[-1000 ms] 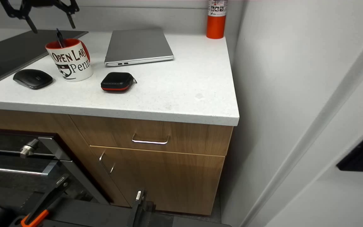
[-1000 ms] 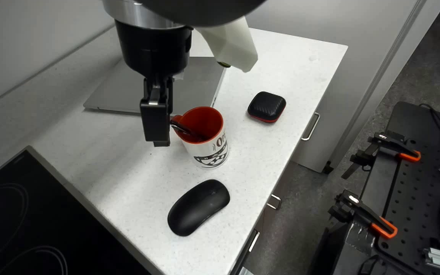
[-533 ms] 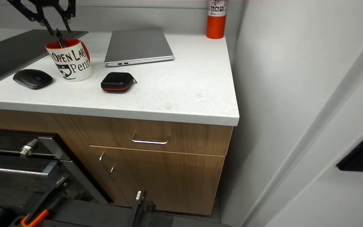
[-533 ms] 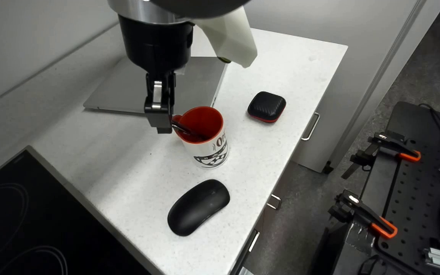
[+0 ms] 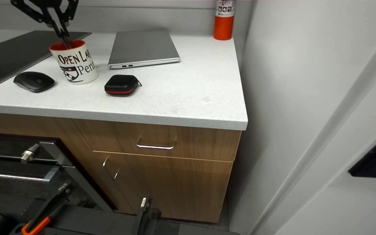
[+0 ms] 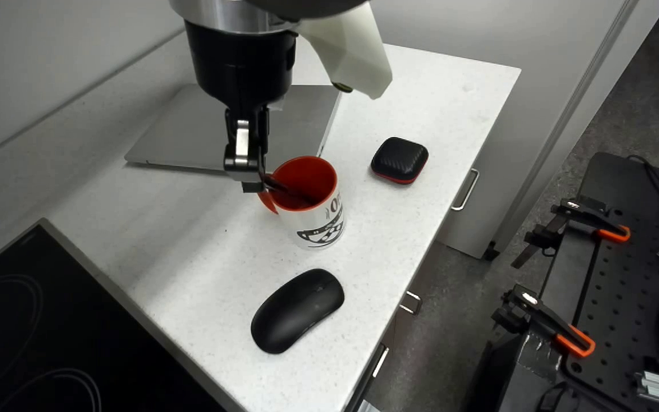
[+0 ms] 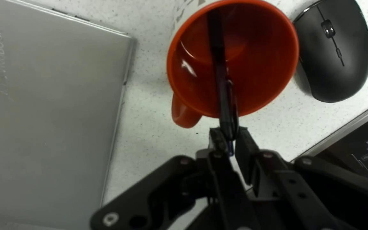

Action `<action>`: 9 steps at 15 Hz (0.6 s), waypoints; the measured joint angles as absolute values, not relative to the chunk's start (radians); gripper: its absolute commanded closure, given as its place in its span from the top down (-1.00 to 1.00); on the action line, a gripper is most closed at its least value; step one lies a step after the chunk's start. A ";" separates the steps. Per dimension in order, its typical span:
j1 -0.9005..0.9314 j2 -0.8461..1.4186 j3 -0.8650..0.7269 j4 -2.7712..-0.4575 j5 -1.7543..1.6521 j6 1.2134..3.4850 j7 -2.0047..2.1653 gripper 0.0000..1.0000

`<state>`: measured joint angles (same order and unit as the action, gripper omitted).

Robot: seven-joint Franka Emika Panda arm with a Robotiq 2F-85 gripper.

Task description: Put the pen on the countertop

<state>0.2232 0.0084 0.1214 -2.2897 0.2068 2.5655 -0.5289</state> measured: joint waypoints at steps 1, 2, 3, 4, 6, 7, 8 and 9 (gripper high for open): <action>0.223 0.003 0.125 -2.291 0.207 2.564 -0.528 -1.00; 0.223 -0.006 0.128 -2.294 0.207 2.564 -0.528 -1.00; 0.223 -0.020 0.131 -2.299 0.207 2.563 -0.527 -1.00; 0.223 -0.039 0.134 -2.305 0.207 2.563 -0.527 -1.00; 0.223 -0.090 0.136 -2.318 0.203 2.560 -0.521 -1.00; 0.223 -0.121 0.136 -2.326 0.203 2.559 -0.518 -1.00; 0.223 -0.154 0.136 -2.334 0.203 2.559 -0.512 -1.00; 0.223 -0.188 0.135 -2.343 0.196 2.559 -0.500 -1.00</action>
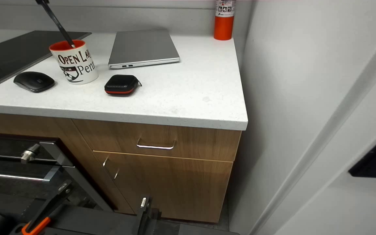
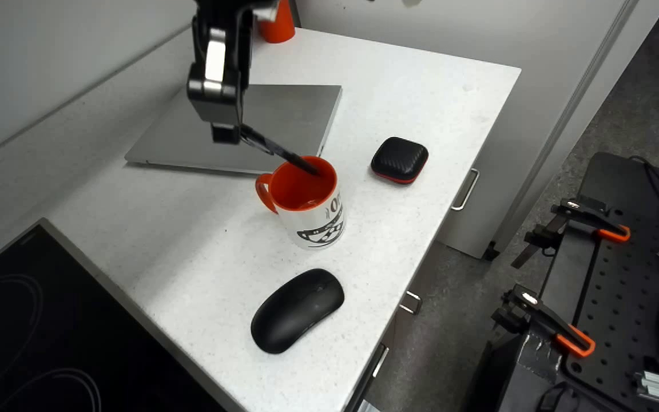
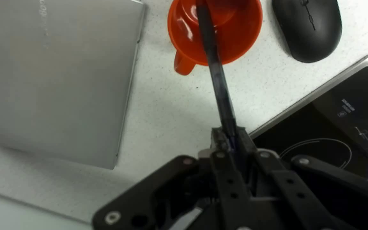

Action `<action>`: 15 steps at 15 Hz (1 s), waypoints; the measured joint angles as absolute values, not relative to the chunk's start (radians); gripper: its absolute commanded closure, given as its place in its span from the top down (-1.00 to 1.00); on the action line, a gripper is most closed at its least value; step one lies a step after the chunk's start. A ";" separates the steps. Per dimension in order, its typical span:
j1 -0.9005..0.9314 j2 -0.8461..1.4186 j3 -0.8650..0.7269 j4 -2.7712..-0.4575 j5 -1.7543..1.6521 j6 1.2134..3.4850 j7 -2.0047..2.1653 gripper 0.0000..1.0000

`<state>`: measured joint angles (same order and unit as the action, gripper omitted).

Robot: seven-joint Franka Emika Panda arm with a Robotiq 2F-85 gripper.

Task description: Put the pen on the countertop

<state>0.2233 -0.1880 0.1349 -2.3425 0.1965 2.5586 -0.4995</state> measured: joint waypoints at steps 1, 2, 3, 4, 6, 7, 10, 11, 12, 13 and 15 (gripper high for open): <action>0.223 -0.223 0.132 -2.351 0.183 2.558 -0.480 -1.00; 0.221 -0.257 0.128 -2.361 0.159 2.552 -0.457 -1.00; 0.216 -0.290 0.125 -2.370 0.123 2.539 -0.425 -1.00; 0.207 -0.322 0.120 -2.380 0.090 2.518 -0.394 -1.00; 0.175 -0.377 0.115 -2.397 0.015 2.441 -0.331 -1.00; 0.156 -0.398 0.115 -2.403 -0.022 2.384 -0.302 -1.00; 0.125 -0.433 0.105 -2.427 -0.060 2.294 -0.262 -0.99; 0.126 -0.432 0.104 -2.427 -0.060 2.295 -0.262 -0.99; 0.128 -0.429 0.105 -2.427 -0.060 2.295 -0.262 -0.99; 0.129 -0.428 0.107 -2.427 -0.060 2.295 -0.262 -0.99; 0.130 -0.428 0.107 -2.427 -0.060 2.295 -0.262 -0.99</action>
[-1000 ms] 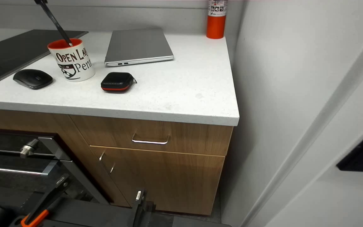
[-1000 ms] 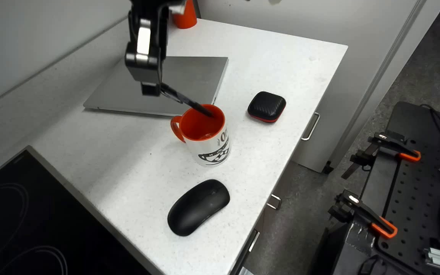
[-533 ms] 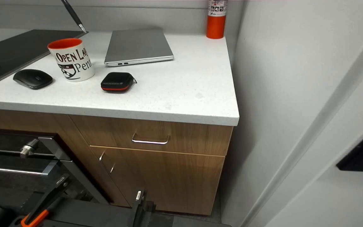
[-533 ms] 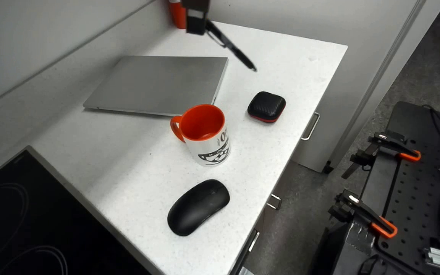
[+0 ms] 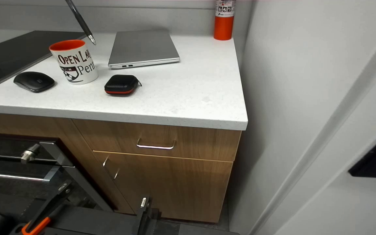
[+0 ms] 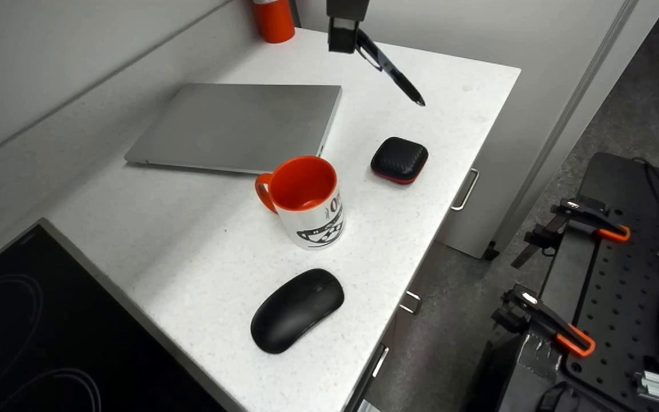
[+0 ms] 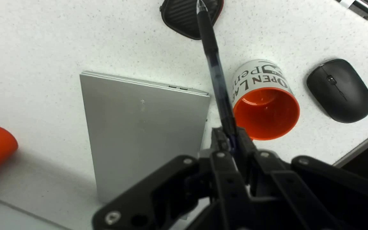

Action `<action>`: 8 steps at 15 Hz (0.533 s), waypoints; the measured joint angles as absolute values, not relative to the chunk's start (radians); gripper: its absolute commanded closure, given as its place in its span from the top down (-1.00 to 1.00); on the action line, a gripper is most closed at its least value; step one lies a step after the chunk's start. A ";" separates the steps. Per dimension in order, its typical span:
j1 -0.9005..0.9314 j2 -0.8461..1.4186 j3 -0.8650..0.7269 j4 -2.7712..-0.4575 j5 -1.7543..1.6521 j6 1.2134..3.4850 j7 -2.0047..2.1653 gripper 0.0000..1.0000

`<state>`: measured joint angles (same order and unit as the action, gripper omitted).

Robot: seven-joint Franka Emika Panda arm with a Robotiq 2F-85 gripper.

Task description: Put the pen on the countertop

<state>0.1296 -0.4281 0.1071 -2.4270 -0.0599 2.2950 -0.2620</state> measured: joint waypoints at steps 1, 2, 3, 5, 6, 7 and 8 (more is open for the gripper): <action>0.130 -0.428 0.107 -2.427 -0.060 2.295 -0.262 -1.00; 0.130 -0.428 0.107 -2.427 -0.060 2.295 -0.262 -1.00; 0.130 -0.428 0.107 -2.427 -0.060 2.295 -0.262 -1.00; 0.122 -0.419 0.099 -2.428 -0.065 2.295 -0.256 -1.00; 0.110 -0.410 0.089 -2.428 -0.077 2.296 -0.251 -1.00; 0.091 -0.399 0.076 -2.427 -0.096 2.299 -0.244 -1.00; 0.066 -0.386 0.063 -2.427 -0.129 2.307 -0.231 -1.00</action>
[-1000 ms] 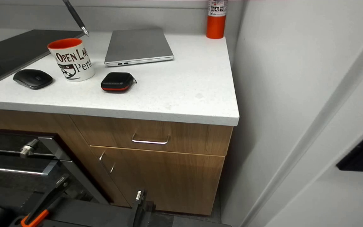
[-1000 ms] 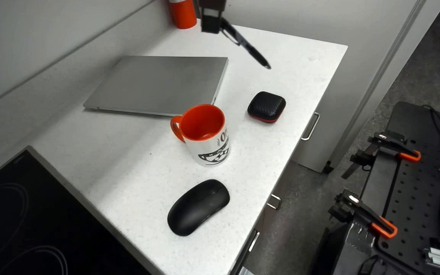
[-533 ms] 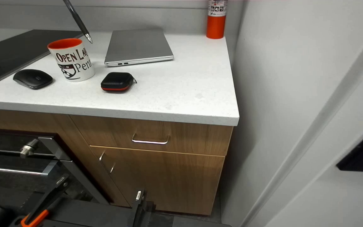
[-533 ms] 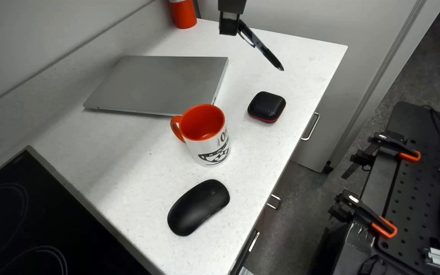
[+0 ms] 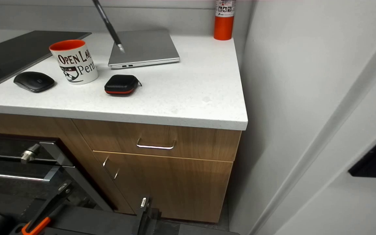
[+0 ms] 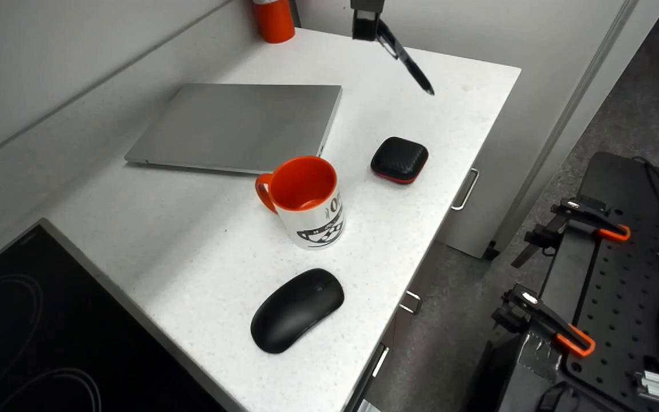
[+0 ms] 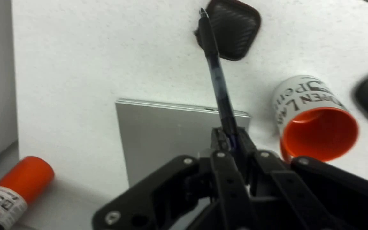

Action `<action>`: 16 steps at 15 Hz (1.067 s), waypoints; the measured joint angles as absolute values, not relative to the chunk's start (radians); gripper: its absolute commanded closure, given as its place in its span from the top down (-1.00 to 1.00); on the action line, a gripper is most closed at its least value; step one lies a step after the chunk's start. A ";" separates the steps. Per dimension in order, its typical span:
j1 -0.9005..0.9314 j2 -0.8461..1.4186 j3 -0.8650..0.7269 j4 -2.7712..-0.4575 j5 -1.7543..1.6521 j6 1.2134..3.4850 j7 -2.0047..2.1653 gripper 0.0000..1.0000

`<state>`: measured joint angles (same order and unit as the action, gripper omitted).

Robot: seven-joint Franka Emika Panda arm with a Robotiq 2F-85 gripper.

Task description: Put the pen on the countertop

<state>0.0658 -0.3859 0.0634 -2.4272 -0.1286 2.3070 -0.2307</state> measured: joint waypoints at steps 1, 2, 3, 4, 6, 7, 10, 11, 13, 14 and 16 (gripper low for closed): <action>0.038 -0.369 0.052 -2.427 -0.159 2.319 -0.215 -1.00; 0.011 -0.350 0.040 -2.425 -0.186 2.331 -0.201 -1.00; -0.014 -0.327 0.028 -2.422 -0.209 2.345 -0.186 -1.00; -0.035 -0.300 0.018 -2.417 -0.227 2.360 -0.170 -1.00; -0.061 -0.238 -0.001 -2.402 -0.234 2.381 -0.142 -1.00; -0.066 -0.205 -0.010 -2.393 -0.234 2.387 -0.131 -1.00; -0.067 -0.113 -0.023 -2.359 -0.216 2.388 -0.111 -1.00; -0.067 -0.085 -0.023 -2.347 -0.201 2.388 -0.110 -1.00; -0.067 -0.035 -0.023 -2.322 -0.169 2.388 -0.109 -1.00; -0.067 -0.014 -0.024 -2.309 -0.154 2.388 -0.109 -1.00; -0.067 0.025 -0.024 -2.284 -0.124 2.388 -0.109 -1.00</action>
